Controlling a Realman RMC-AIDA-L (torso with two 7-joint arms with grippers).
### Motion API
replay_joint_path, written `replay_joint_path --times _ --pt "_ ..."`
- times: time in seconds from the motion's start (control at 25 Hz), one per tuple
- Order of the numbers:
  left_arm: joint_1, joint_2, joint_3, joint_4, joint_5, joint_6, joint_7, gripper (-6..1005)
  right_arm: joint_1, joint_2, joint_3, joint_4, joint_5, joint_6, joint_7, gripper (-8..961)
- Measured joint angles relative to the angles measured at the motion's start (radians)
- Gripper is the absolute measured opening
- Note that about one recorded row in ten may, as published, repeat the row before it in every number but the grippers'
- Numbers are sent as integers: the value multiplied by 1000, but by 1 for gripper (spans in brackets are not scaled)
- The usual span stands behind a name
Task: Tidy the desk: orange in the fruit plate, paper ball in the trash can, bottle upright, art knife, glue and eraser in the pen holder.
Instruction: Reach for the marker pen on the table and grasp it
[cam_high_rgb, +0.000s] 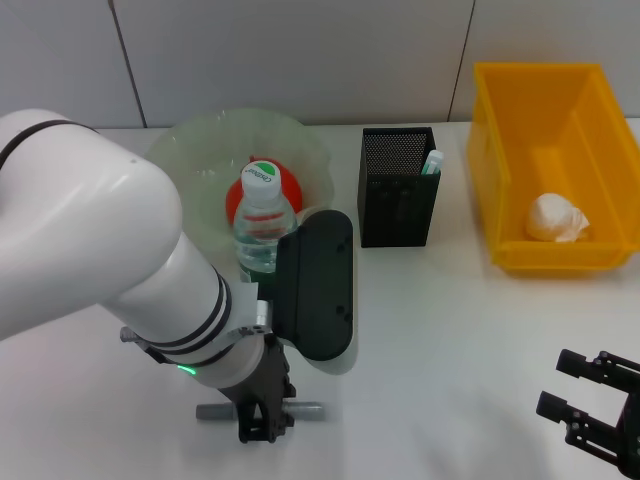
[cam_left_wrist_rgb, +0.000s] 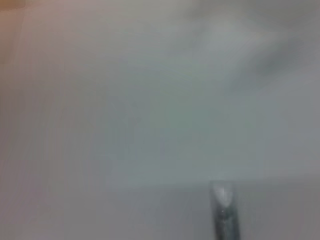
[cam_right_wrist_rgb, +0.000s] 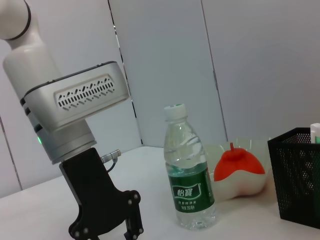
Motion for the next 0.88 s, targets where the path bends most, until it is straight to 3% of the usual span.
replay_joint_path --times 0.2,0.44,0.88 --pt "-5 0 -10 -12 9 0 1 241 0 0 0 0 0 0 2 587" --pt "-7 0 -5 -22 9 -2 2 144 0 -1 0 0 0 0 11 587" --pt "-6 0 -12 -19 11 4 2 145 -5 -5 2 9 2 -8 26 587"
